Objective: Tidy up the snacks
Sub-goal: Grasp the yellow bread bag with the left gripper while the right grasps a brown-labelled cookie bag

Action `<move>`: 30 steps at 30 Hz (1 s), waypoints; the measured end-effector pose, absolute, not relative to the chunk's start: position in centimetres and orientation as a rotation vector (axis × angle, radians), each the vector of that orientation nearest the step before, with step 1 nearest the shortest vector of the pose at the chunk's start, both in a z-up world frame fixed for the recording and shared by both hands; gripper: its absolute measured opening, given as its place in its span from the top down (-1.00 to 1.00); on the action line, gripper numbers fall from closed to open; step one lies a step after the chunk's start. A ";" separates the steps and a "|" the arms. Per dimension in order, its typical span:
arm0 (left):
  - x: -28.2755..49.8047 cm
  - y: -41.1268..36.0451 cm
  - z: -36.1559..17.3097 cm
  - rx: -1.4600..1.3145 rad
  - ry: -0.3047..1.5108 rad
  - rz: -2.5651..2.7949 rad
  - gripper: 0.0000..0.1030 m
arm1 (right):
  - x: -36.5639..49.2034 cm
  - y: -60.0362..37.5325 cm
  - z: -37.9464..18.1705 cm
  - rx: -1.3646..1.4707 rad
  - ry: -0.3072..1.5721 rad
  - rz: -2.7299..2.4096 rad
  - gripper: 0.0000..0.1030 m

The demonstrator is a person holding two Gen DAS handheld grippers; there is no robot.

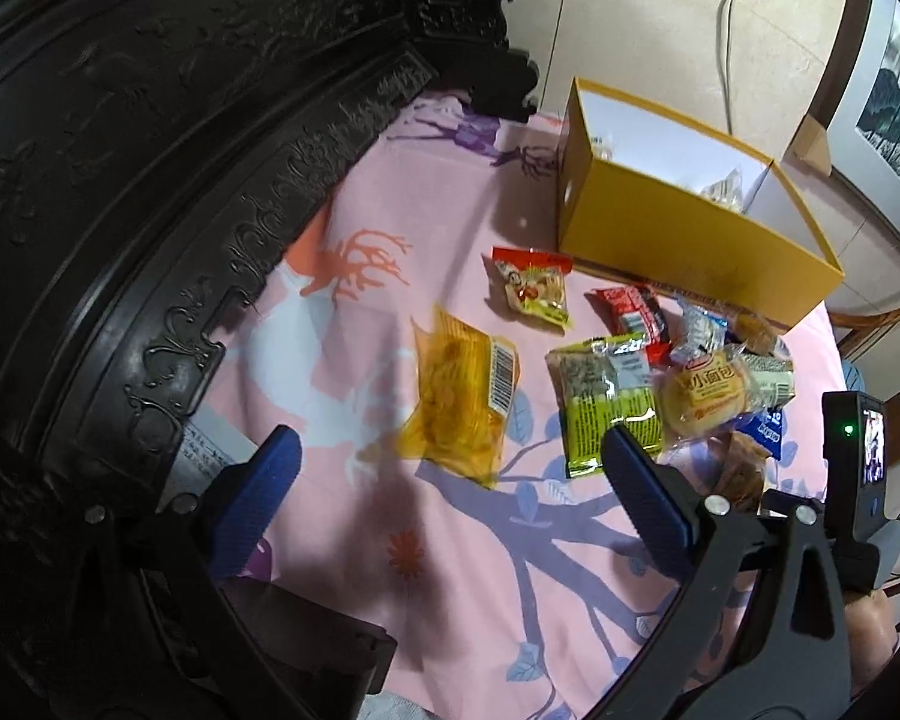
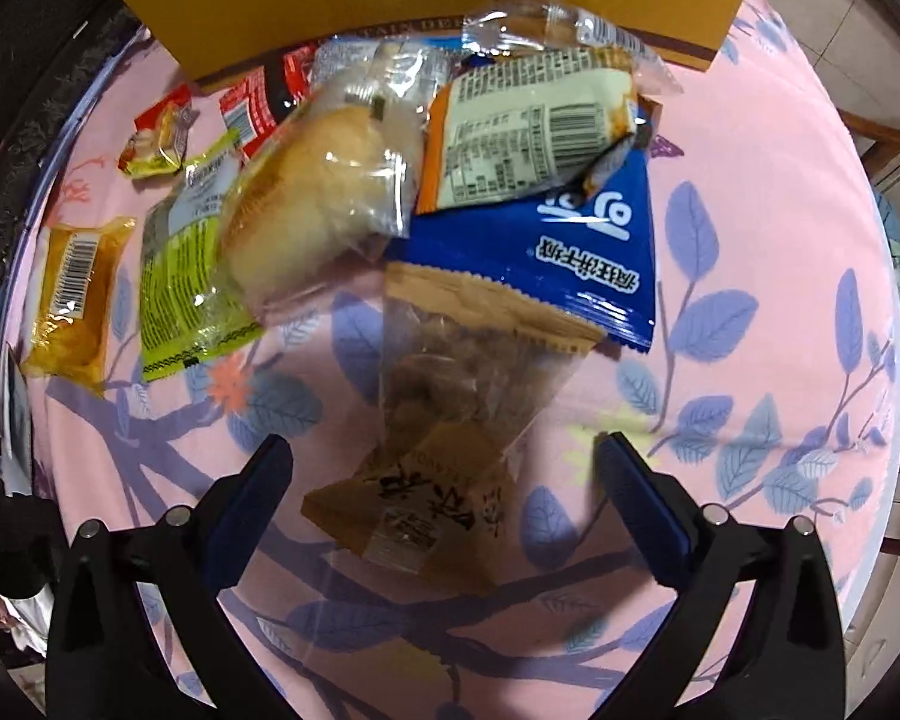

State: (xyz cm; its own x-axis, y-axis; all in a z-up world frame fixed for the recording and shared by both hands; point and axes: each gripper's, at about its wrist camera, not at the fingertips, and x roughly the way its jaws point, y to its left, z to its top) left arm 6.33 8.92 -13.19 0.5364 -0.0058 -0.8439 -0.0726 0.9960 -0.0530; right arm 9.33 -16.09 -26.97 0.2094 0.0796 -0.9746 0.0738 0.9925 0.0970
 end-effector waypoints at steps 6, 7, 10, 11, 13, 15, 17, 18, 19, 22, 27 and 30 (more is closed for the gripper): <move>9.1 7.4 -14.5 -0.083 1.031 0.003 -0.96 | 9.1 -14.7 -26.3 0.048 1.320 -0.060 0.19; 9.8 6.9 -14.9 -0.071 1.040 -0.006 -0.96 | 9.1 -14.6 -26.2 0.045 1.321 -0.058 0.22; 11.6 5.8 -16.6 -0.033 1.075 -0.011 -0.96 | 8.9 -14.7 -26.1 0.082 1.319 -0.057 0.29; 12.1 5.6 -17.0 -0.023 1.085 -0.008 -0.96 | 8.6 -15.1 -25.9 0.108 1.319 -0.055 0.32; 13.0 5.4 -18.2 -0.010 1.105 0.001 -0.96 | 8.1 -16.3 -25.8 0.168 1.332 -0.050 0.32; 13.7 5.3 -19.1 0.000 1.121 0.003 -0.96 | 7.5 -16.8 -25.9 0.181 1.336 -0.053 0.32; 14.3 5.0 -20.1 0.031 1.136 0.012 -0.96 | 6.9 -17.0 -26.1 0.176 1.340 -0.057 0.32; 14.4 4.9 -20.5 0.039 1.142 0.011 -0.96 | 6.7 -17.1 -26.1 0.172 1.345 -0.056 0.32; 14.6 5.0 -21.0 0.041 1.153 0.007 -0.96 | 6.6 -17.0 -26.2 0.168 1.349 -0.054 0.32; 15.0 5.5 -22.3 0.022 1.198 0.004 -0.96 | 6.0 -16.6 -26.1 0.168 1.356 -0.055 0.32; 15.2 6.2 -24.0 0.006 1.262 0.013 -0.83 | 4.9 -16.0 -26.3 0.154 1.361 -0.053 0.31; 15.4 6.2 -24.3 0.003 1.286 0.029 -0.67 | 4.6 -15.5 -26.3 0.146 1.364 -0.043 0.30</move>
State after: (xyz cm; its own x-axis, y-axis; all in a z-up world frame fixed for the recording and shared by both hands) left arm 15.43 6.24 -24.34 0.2809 0.0236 -0.9594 -0.0202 0.9996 0.0186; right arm 4.57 -15.54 -26.30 0.2059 0.0543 -0.9771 0.1155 0.9901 0.0793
